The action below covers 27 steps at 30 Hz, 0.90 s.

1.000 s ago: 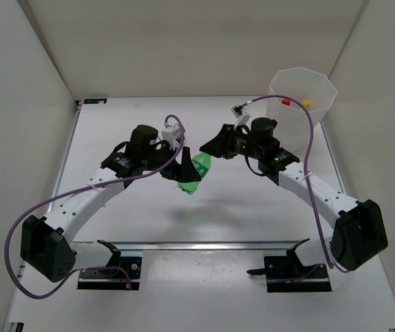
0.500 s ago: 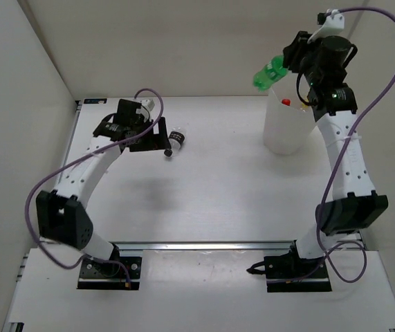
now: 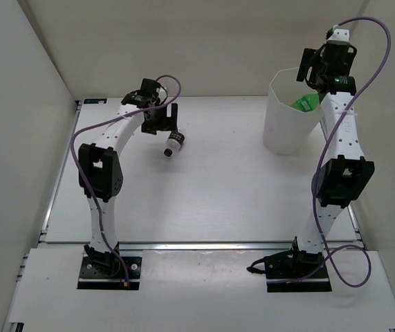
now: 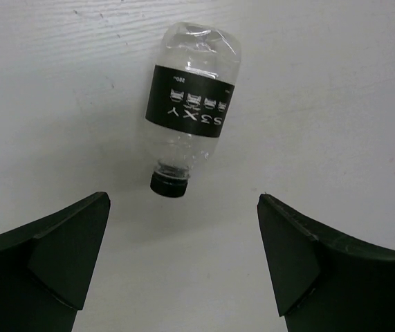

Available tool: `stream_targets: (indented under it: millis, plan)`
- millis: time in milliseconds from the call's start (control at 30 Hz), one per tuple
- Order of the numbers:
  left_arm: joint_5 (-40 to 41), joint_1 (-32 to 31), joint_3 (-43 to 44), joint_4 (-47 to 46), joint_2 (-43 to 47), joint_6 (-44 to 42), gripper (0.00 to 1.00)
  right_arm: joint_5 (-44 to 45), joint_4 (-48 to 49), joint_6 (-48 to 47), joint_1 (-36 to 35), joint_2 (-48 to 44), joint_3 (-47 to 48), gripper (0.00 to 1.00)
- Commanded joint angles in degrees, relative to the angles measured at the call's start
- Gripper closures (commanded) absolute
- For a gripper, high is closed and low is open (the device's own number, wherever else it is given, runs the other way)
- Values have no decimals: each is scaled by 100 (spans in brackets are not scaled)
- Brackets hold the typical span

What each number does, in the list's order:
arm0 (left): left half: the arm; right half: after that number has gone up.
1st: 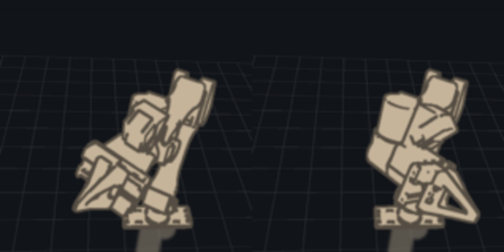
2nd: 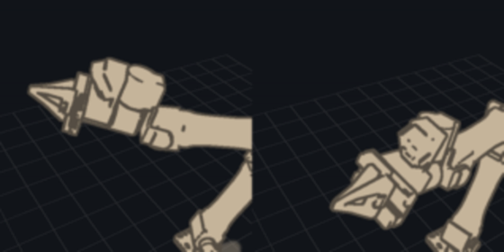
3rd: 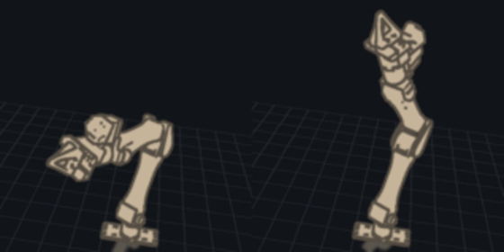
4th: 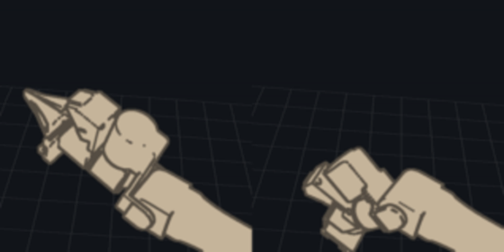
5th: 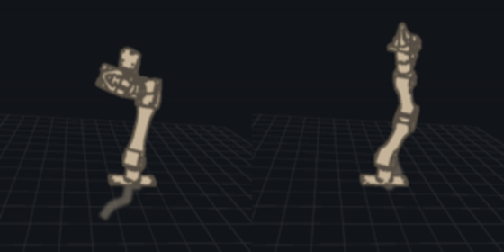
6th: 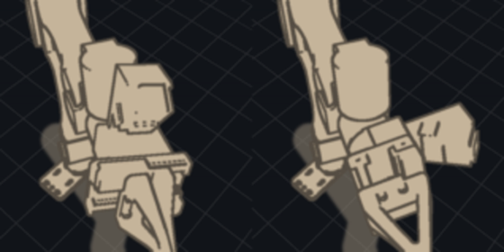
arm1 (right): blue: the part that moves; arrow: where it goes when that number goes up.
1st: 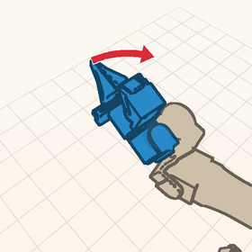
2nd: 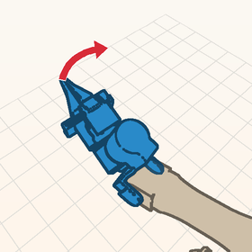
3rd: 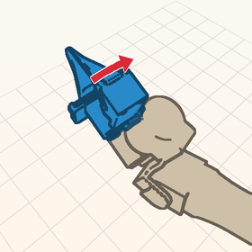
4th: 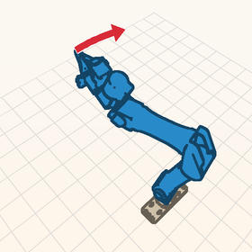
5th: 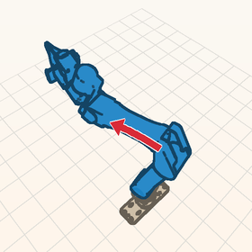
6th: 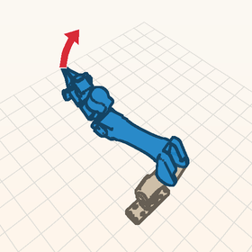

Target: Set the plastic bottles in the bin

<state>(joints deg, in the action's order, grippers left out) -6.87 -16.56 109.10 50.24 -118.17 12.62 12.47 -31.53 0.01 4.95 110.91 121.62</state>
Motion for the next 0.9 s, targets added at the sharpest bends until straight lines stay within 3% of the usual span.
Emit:
stream_targets:
  millis: [0,200,400,600,667,767,867]
  plan:
    - [-51,30,558,302,-433,-172,1,-218,112,-98,-21,-500,248,0]
    - [-165,-23,1262,539,-1321,-269,1,-491,270,-89,-187,-1229,-471,1]
    - [63,-216,1991,952,-1999,-418,5,-1429,638,280,-240,-2169,-1588,1]
    - [485,-374,3037,2041,-2623,-462,63,-1554,710,394,-564,-2671,-2344,1]
    - [581,-418,3135,2208,-2528,-506,76,-1660,701,448,-792,-2759,-2423,1]
    - [845,-524,2741,2157,-2002,-576,87,-1625,587,465,-1091,-2908,-2608,1]
    - [461,-638,1234,1378,-967,-682,89,-1747,560,622,-1390,-3058,-2906,1]
